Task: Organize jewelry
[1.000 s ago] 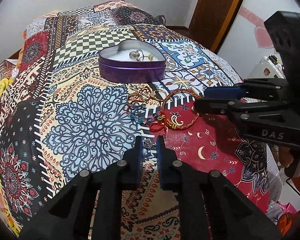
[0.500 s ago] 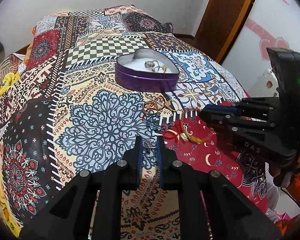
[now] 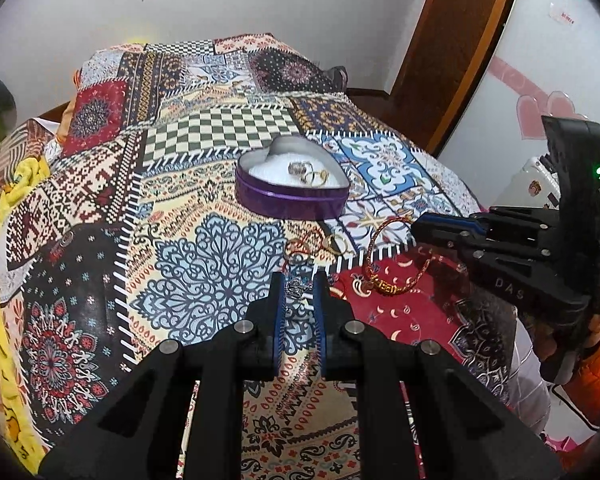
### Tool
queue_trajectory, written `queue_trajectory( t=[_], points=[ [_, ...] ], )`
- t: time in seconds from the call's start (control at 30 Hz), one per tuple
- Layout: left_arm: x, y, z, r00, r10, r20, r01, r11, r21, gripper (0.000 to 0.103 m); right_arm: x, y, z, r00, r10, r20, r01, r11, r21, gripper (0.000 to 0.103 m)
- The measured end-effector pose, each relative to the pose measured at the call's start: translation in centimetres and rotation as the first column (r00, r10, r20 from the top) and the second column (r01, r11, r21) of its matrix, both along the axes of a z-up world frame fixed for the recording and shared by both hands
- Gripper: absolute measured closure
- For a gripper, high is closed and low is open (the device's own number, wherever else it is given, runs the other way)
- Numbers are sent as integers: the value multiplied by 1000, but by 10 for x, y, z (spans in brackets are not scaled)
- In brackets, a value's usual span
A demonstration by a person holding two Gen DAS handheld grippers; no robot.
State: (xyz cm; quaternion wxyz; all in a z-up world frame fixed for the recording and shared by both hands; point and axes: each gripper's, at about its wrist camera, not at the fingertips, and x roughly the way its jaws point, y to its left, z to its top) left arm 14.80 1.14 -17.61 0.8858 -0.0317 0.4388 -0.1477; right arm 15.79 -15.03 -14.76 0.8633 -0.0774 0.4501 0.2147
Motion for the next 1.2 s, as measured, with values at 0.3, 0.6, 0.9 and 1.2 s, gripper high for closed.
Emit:
queue_trajectory(
  t=[0.3,0.6,0.9,1.2],
  points=[
    [-2,3,18,999,22,48,-22,1000,-10,91,0,-5,31,997,-20,76,16,999,48,96],
    [5,8,36,994,42,100,-40,999,-21,91,8,-6,51,991,-38,126,26,995,99,96],
    [23,17,46,987,75,139,-70,997,-39,91,28,0,59,987,-46,151,26,991,132,96],
    [46,18,48,985,82,154,-76,996,-39,91,55,17,50,992,-21,122,3,989,147,96]
  ],
)
